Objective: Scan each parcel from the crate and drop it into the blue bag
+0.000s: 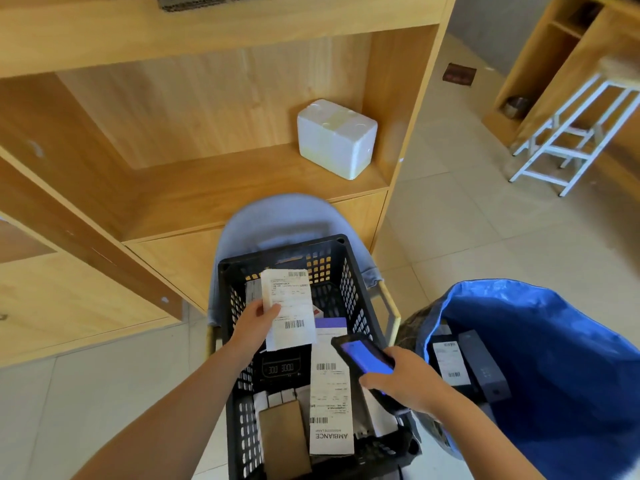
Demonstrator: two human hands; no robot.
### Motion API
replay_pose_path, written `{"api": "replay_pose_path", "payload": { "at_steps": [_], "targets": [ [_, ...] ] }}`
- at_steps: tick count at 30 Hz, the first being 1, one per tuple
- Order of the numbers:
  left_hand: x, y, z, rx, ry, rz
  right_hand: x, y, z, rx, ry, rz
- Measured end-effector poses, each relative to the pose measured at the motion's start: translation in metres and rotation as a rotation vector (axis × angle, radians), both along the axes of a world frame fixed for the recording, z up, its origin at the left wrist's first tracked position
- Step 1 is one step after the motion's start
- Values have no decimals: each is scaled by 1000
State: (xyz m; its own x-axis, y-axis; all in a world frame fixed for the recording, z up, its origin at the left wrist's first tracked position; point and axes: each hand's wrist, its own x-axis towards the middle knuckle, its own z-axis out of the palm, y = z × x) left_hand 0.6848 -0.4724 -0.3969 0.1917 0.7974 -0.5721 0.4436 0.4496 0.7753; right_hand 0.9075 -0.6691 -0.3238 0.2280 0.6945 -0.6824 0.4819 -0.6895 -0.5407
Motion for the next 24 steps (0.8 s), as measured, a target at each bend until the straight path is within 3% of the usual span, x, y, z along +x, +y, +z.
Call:
{"api": "replay_pose_path", "payload": {
  "at_steps": [10, 14, 24],
  "targets": [
    [125, -28, 31, 13, -68, -183, 60, -76, -10, -20, -20, -364],
    [188, -60, 26, 0, -63, -350, 97, -123, -16, -48, -17, -486],
    [338, -169, -45, -80, 49, -601, 231, -239, -56, -209, 10, -701]
  ]
}}
